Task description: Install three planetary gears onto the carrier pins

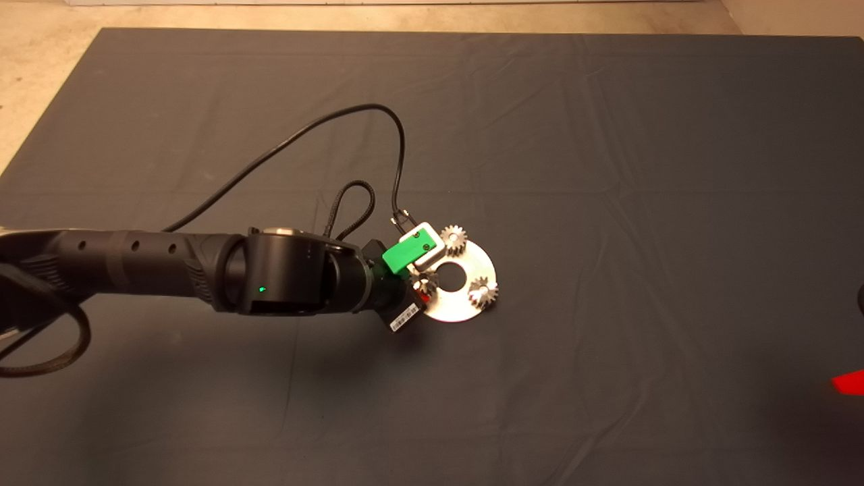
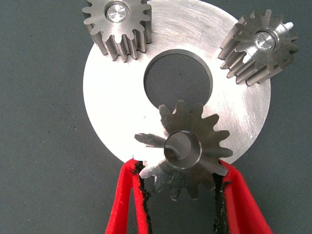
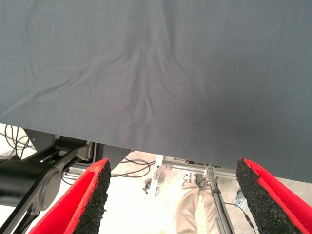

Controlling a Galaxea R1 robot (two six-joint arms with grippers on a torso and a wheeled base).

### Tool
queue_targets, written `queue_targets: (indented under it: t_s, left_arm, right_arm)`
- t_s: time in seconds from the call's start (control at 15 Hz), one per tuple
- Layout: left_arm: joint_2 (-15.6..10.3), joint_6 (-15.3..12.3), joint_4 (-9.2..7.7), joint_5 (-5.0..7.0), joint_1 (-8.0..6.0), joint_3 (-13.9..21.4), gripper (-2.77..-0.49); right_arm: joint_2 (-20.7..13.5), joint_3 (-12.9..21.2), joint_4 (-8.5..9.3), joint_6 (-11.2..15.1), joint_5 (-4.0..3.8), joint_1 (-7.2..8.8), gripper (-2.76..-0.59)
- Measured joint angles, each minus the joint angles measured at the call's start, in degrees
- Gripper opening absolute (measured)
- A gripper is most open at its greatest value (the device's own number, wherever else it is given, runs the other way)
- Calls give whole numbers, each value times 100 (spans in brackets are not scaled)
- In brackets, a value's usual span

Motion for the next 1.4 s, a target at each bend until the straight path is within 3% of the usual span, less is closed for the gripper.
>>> queue_targets:
  t_s: [1.0, 1.2, 1.4]
  left_arm:
    - [-9, 129, 0, 30, -2, 2, -277]
    - [-9, 261, 0, 107, -4, 11, -277]
    - [-9, 300, 0, 367, -2, 83, -277]
  right_arm:
    - [0, 0, 1, 0, -2, 0, -147]
    - [0, 0, 2, 0, 0, 0, -147]
    - [0, -2, 5, 0, 0, 0, -147]
